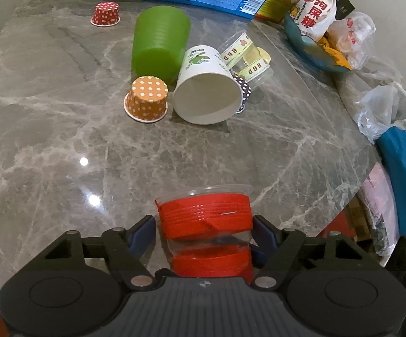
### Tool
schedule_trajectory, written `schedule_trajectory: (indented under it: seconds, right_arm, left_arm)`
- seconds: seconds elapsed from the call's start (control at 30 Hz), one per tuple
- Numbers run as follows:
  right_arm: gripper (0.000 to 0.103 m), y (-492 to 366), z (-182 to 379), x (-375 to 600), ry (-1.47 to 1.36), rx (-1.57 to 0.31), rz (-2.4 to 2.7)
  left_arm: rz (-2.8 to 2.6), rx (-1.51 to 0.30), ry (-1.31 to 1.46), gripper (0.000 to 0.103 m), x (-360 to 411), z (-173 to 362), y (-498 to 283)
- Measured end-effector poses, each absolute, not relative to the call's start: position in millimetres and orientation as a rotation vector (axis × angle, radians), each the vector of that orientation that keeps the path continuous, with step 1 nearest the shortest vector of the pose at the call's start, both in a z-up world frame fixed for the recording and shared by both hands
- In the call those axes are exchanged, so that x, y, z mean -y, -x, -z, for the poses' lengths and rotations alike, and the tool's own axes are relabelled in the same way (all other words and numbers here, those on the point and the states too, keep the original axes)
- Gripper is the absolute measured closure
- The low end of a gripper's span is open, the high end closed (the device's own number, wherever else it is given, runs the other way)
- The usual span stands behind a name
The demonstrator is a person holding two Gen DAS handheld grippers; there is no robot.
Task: Flip cup upright
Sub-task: 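Close the left tool on the red-banded cup while the right tool opens and releases it, then rotate the held cup with the left tool until its opening faces up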
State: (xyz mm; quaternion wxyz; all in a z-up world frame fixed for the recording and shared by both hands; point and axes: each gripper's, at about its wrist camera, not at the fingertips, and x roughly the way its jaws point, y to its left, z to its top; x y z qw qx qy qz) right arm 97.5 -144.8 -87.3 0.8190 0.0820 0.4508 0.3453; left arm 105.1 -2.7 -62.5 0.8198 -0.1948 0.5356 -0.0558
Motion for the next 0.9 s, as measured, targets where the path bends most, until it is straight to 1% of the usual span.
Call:
schedule_trajectory:
  seconds: [0.17, 0.23, 0.43, 0.47, 0.57, 0.67, 0.77, 0.9]
  right_arm:
    - [0.037, -92.8, 85.3, 143.2, -0.147, -0.954, -0.728]
    - [0.036, -91.2, 84.4, 140.9, -0.124, -0.952, -0.727]
    - [0.035, -90.8, 83.0, 141.0, -0.114, -0.956, -0.725]
    - [0.034, -91.2, 82.7, 141.8, -0.114, -0.956, -0.725]
    - [0.016, -89.3, 80.5, 144.9, -0.104, -0.947, -0.71]
    - [0.014, -87.4, 78.2, 151.4, -0.109, -0.938, -0.701]
    - [0.003, -82.2, 72.5, 160.2, -0.11, -0.918, -0.691]
    - [0.003, -81.4, 67.3, 174.4, -0.113, -0.891, -0.655]
  left_arm:
    - [0.133, -1.156, 0.468, 0.027, -3.5, 66.5, -109.5]
    - [0.135, -1.164, 0.475, 0.029, -4.3, 68.1, -110.5]
    - [0.158, -1.133, 0.479, 0.032, -7.5, 65.1, -107.4]
    - [0.165, -1.126, 0.484, 0.033, -9.0, 64.7, -106.5]
    - [0.175, -1.087, 0.499, 0.033, -15.4, 64.3, -102.2]
    - [0.207, -1.007, 0.492, 0.033, -21.2, 61.2, -95.1]
    - [0.2, -0.954, 0.484, 0.033, -29.7, 61.7, -89.4]
    - [0.183, -0.892, 0.493, 0.033, -40.1, 61.3, -81.4]
